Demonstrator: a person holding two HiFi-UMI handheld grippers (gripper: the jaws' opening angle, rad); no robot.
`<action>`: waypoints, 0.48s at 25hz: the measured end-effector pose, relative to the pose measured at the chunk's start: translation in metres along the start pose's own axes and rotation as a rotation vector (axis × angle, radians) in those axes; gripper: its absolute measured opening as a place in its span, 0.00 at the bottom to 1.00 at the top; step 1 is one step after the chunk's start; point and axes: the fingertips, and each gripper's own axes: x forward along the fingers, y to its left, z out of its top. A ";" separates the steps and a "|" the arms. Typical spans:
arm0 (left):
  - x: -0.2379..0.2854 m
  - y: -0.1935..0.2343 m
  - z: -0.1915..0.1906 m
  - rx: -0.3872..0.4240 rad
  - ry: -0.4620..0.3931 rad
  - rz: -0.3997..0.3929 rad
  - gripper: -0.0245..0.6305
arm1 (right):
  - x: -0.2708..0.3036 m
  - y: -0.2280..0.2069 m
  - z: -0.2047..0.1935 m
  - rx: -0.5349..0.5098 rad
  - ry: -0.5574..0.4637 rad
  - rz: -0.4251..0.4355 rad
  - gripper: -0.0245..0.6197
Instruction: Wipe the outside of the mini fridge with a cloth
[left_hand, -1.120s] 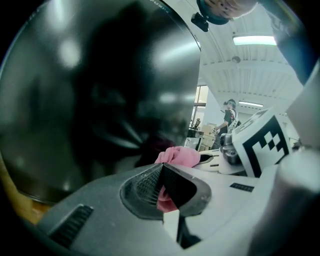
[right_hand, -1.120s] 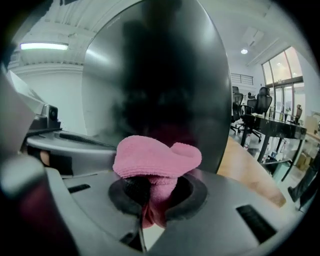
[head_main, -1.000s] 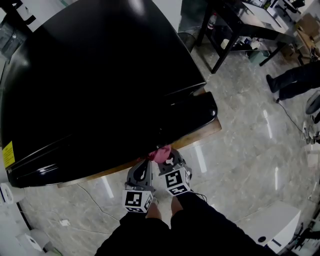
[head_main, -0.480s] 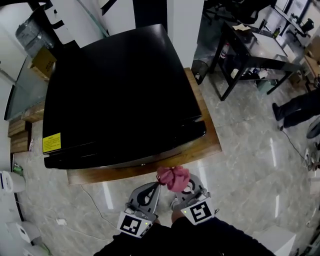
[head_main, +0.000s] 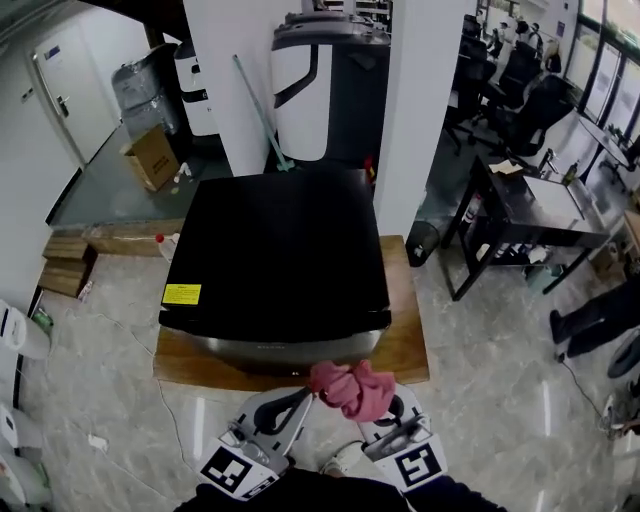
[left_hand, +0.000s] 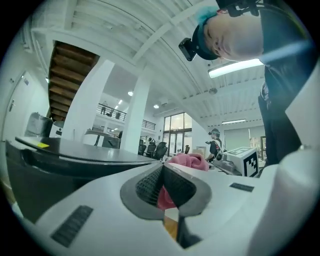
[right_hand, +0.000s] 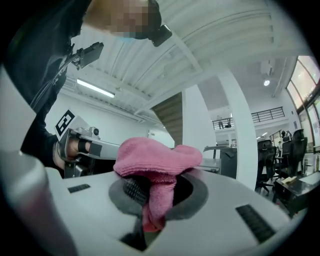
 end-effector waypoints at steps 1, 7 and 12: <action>-0.002 -0.001 0.012 0.007 -0.014 0.012 0.05 | 0.000 -0.001 0.011 -0.001 -0.009 0.012 0.13; -0.022 0.011 0.070 0.065 -0.031 0.155 0.05 | 0.012 -0.002 0.060 -0.015 0.001 0.109 0.13; -0.038 0.044 0.093 0.108 -0.028 0.230 0.05 | 0.040 -0.008 0.086 -0.079 0.009 0.145 0.13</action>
